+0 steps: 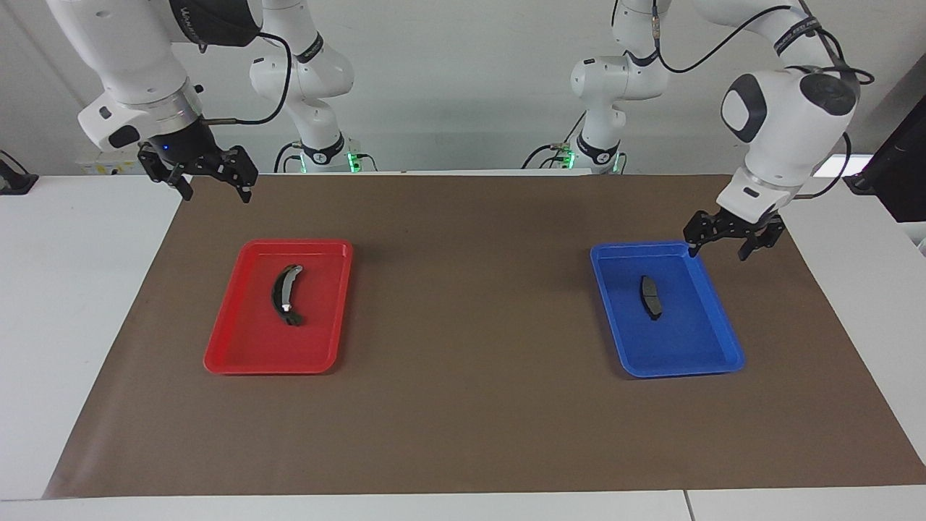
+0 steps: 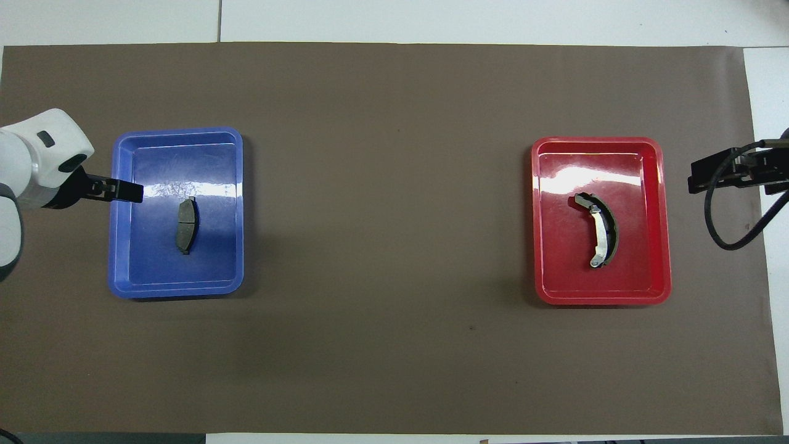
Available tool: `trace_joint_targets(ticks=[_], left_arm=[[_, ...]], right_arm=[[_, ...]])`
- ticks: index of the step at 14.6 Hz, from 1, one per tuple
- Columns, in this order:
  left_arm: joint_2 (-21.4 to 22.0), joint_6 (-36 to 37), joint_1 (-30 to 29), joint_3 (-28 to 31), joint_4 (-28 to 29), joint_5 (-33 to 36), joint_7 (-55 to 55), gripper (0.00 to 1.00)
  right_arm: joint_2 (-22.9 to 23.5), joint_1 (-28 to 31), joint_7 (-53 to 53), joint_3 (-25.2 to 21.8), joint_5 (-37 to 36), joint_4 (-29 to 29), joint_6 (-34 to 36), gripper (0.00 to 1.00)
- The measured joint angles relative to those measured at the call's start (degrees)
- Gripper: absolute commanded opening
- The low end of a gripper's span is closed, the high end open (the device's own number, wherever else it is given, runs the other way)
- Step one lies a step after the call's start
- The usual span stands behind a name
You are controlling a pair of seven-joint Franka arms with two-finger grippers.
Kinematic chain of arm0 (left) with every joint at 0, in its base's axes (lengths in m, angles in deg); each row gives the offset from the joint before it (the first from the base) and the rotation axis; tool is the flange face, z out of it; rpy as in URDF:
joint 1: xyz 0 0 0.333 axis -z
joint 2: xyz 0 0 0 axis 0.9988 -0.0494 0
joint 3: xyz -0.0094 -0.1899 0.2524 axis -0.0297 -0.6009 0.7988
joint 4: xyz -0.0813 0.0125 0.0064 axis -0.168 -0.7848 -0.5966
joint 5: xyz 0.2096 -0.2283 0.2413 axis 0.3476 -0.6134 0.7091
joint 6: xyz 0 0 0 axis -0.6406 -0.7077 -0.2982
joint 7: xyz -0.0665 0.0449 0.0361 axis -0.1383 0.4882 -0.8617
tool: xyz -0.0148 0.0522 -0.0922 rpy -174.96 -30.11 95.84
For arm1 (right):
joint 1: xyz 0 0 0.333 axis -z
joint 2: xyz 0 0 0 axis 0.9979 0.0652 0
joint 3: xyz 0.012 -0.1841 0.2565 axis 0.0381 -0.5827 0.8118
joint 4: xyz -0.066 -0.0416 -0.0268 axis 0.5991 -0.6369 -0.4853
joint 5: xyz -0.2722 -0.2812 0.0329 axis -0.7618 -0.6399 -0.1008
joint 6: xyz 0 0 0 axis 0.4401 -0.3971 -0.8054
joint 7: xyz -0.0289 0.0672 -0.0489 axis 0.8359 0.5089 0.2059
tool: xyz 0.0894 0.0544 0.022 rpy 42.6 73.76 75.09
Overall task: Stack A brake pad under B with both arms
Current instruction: 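Reach the left gripper into the blue tray and grasp the small pad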
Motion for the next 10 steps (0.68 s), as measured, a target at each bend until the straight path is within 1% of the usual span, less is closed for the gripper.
trace_joint_targets(ticks=[2, 5, 6, 7, 9, 10], left_arm=[[-1.86, -7.01, 0.95, -0.01, 5.05, 0.00, -2.88, 0.93], [-5.90, -15.32, 1.94, -0.08, 9.51, 0.00, -5.37, 0.90], [-7.08, -17.97, 1.96, -0.07, 10.69, 0.00, -5.54, 0.88], [-7.95, -19.81, 1.95, -0.05, 11.63, 0.00, -5.61, 0.83], [-9.08, -20.75, 1.95, -0.04, 12.76, 0.00, -5.69, 0.59], [-9.32, -20.78, 1.95, -0.03, 13.17, 0.00, -5.89, 0.49]], right_arm=[[0.00, 0.01, 0.00, 0.00, 0.00, 0.00, 0.00, 1.00], [0.00, 0.05, 0.00, 0.00, 0.00, 0.00, 0.00, 1.00], [0.00, 0.07, 0.00, 0.00, 0.00, 0.00, 0.00, 1.00], [0.00, 0.08, 0.00, 0.00, 0.00, 0.00, 0.00, 1.00], [0.00, 0.12, 0.00, 0.00, 0.00, 0.00, 0.00, 1.00], [0.00, 0.14, 0.00, 0.00, 0.00, 0.01, 0.00, 1.00]])
